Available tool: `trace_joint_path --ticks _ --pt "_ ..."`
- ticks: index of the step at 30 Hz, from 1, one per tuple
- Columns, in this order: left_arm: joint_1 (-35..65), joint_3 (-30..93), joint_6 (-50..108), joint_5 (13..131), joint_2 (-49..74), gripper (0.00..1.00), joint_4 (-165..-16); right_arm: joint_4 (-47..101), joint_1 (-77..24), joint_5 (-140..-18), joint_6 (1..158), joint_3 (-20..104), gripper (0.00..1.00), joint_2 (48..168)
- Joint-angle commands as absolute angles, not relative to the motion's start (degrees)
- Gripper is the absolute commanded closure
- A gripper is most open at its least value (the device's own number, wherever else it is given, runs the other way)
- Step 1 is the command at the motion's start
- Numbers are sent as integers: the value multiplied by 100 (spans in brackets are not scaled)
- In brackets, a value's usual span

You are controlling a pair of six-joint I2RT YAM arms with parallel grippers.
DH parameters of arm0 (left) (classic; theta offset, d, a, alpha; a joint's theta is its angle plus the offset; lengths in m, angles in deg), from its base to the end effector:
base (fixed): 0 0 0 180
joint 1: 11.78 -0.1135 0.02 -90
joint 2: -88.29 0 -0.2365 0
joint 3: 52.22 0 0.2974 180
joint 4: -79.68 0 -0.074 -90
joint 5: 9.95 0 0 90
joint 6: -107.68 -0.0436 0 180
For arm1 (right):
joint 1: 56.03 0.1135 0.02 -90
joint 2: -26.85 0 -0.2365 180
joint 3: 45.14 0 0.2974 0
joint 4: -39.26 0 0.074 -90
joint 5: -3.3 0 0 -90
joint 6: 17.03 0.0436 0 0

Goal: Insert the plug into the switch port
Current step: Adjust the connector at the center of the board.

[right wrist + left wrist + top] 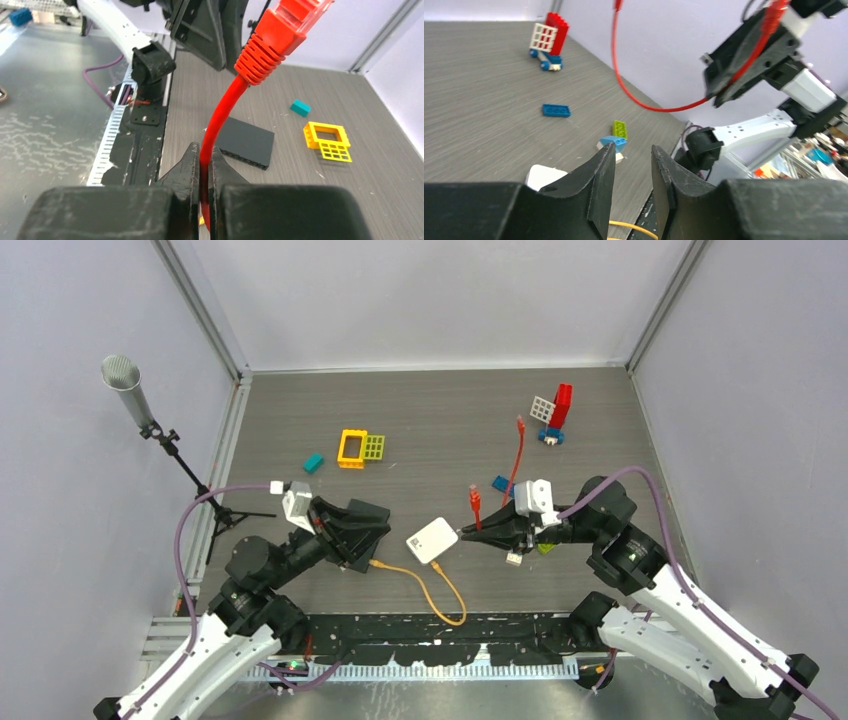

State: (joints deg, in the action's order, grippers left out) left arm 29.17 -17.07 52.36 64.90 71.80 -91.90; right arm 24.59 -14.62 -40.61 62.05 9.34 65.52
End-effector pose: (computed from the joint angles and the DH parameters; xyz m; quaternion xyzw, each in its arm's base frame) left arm 0.1355 -0.1326 0.2964 0.1358 0.6291 -0.5332 0.5491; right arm 0.1485 0.1729 0.3444 -0.5349 0.4549 0.4372 0.5619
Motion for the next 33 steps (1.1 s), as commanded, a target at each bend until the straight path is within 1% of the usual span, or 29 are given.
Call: trace_joint_path --ticks 1,9,13,16,18,22,26,33 --pt "2918 -1619 5341 5676 7044 66 -10311 2038 -1425 -3625 5691 1264 100 6593" --pt "2918 -1543 5457 4930 6580 63 -11349 2040 -1412 -3399 5699 1285 100 6667" --pt "2918 -1417 5172 4210 5999 52 -12331 2033 -1414 -3011 5794 1346 100 6861" --pt "2918 -1075 4817 3738 5490 43 -12434 2032 -1406 -2714 5837 1405 100 6967" --pt "2918 -836 4628 3475 5165 39 -12441 1969 -1402 -2533 5846 1478 99 7039" --pt "2918 -443 4521 3074 4597 37 -12788 1727 -1397 -2223 5805 1658 100 7193" --pt "2962 -192 4759 2760 4119 37 -13372 1754 -1358 -2041 5816 1677 100 7261" --pt "3571 183 4477 2637 3461 35 -13654 1858 -1194 -2049 5817 1668 100 7428"
